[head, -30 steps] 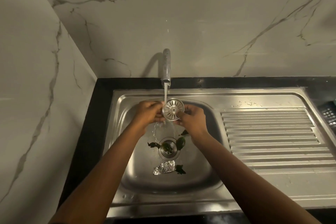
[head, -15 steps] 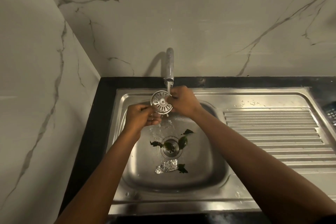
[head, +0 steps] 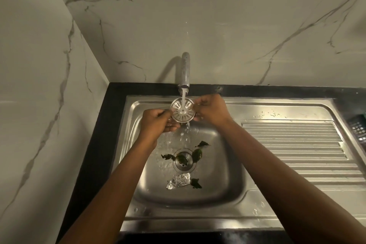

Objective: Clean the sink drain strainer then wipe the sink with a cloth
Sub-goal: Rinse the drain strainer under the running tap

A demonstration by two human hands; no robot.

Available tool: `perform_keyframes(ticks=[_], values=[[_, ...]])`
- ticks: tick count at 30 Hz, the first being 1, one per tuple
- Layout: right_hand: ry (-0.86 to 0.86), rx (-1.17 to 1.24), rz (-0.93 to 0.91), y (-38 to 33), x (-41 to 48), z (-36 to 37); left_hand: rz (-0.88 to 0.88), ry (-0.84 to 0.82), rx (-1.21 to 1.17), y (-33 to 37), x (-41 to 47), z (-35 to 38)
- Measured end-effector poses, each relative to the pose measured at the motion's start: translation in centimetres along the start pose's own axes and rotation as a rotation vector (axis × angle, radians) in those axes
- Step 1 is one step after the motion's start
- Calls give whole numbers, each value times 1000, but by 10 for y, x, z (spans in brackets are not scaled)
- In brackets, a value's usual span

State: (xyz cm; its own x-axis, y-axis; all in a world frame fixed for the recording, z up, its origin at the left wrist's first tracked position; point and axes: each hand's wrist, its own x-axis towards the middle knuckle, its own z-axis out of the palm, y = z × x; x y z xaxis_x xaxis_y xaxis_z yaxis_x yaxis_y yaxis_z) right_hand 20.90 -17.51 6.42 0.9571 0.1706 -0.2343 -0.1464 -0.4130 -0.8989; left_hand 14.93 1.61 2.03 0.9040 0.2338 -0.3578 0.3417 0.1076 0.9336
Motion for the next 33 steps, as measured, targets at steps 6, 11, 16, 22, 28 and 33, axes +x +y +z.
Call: perform_keyframes(ticks=[6, 11, 16, 22, 28, 33], values=[[19, 64, 125, 25, -11, 4, 182, -9, 251, 5, -5, 4], [35, 64, 73, 19, -9, 16, 278, 26, 319, 2, -13, -12], [67, -166, -206, 2, -5, 24, 336, 79, 393, -10, -16, -27], [116, -9, -168, -3, -11, 22, 401, 168, 401, -15, -9, -14], [181, 567, 183, 11, -19, 19, 556, 172, 442, -11, -14, 10], [187, 494, 173, 20, -21, 16, 474, 142, 391, -10, -11, 12]])
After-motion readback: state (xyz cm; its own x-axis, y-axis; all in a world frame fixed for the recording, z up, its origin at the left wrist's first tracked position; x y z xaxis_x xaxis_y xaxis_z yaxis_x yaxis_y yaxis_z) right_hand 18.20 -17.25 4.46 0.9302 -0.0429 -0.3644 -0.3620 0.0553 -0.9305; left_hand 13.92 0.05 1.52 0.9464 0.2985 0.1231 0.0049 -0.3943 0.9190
